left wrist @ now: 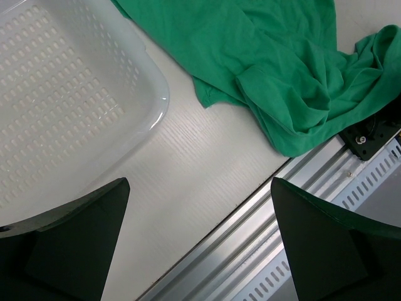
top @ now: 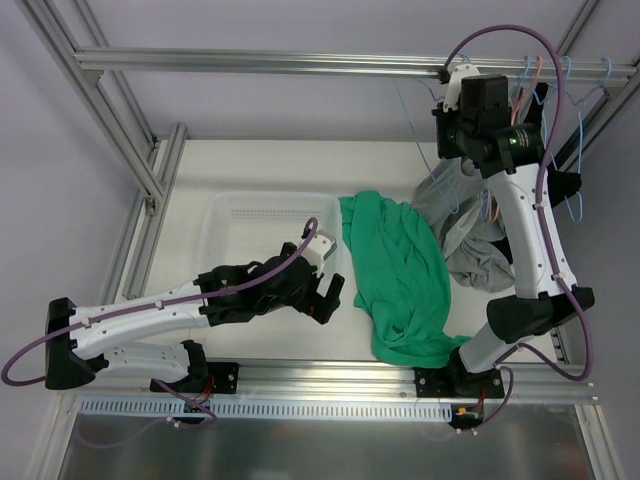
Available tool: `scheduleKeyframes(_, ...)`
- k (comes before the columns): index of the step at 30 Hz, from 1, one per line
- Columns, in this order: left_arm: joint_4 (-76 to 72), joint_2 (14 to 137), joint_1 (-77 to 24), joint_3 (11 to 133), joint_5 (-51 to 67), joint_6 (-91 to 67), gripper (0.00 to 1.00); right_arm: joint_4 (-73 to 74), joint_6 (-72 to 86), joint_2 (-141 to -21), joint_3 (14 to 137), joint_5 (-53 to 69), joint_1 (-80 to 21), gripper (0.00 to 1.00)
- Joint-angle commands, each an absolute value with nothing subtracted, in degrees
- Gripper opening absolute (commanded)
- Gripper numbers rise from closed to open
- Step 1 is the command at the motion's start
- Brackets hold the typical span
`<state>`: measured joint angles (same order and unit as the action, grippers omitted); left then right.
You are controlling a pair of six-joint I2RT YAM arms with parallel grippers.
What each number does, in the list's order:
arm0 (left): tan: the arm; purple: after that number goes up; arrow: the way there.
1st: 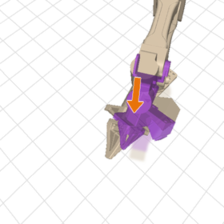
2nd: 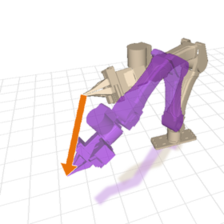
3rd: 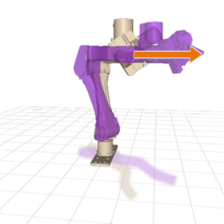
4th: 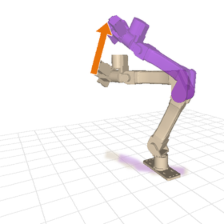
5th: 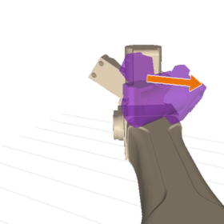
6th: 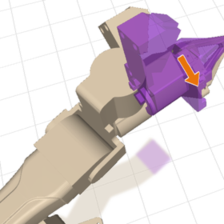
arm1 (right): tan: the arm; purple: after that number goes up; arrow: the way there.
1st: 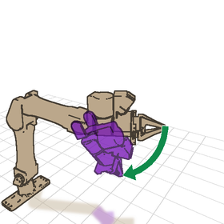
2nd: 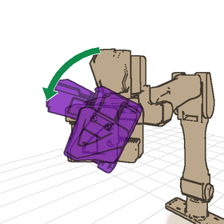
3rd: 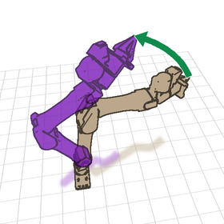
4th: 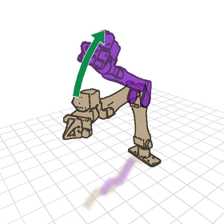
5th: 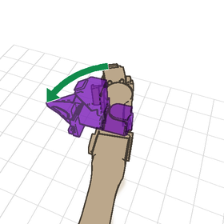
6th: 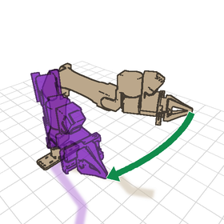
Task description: Remove the tank top from the hanger
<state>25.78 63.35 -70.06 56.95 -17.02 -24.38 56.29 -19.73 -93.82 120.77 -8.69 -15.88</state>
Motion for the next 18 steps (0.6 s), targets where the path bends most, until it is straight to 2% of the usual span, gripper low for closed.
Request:
scheduleKeyframes(1,25.14,64.6,-69.87,57.65,-16.35,-23.82,0.99,59.07,-17.41,-90.18,114.18,-6.24,-15.91,0.01)
scheduleKeyframes(2,25.14,64.95,-69.87,58.09,-16.0,-23.82,0.99,58.28,-17.05,-88.44,113.3,-6.07,-15.91,0.05)
scheduleKeyframes(4,24.35,66.17,-69.87,58.62,-15.21,-23.56,0.99,56.79,-16.53,-86.58,110.76,-4.84,-15.91,0.2)
scheduleKeyframes(5,23.82,66.62,-69.87,59.15,-14.86,-23.03,0.99,56.26,-16.26,-84.22,109.79,-4.57,-15.91,0.36)
scheduleKeyframes(7,21.28,68.37,-69.87,59.5,-13.72,-22.33,0.99,54.94,-15.82,-81.58,106.81,-4.31,-15.91,0.46)
scheduleKeyframes(8,20.14,69.07,-69.87,60.02,-13.01,-21.54,0.99,54.67,-15.56,-80.26,105.92,-4.13,-15.91,0.63)
scheduleKeyframes(10,16.71,72.06,-69.87,60.82,-10.74,-20.74,0.99,54.32,-15.38,-76.04,104.25,-4.13,-15.91,0.73)
scheduleKeyframes(11,15.74,73.29,-69.87,61.95,-10.03,-20.05,0.99,54.4,-15.03,-74.55,102.5,-4.65,-15.91,0.83)
scheduleKeyframes(14,12.22,79.87,-69.87,64.94,-7.48,-18.03,0.99,54.14,-14.33,-67.17,97.59,-7.98,-16.0,0.99)
scheduleKeyframes(18,9.76,92.59,-69.87,70.74,-5.19,-17.14,0.99,53.26,-12.48,-56.88,91.42,-10.81,-15.82,1.0)
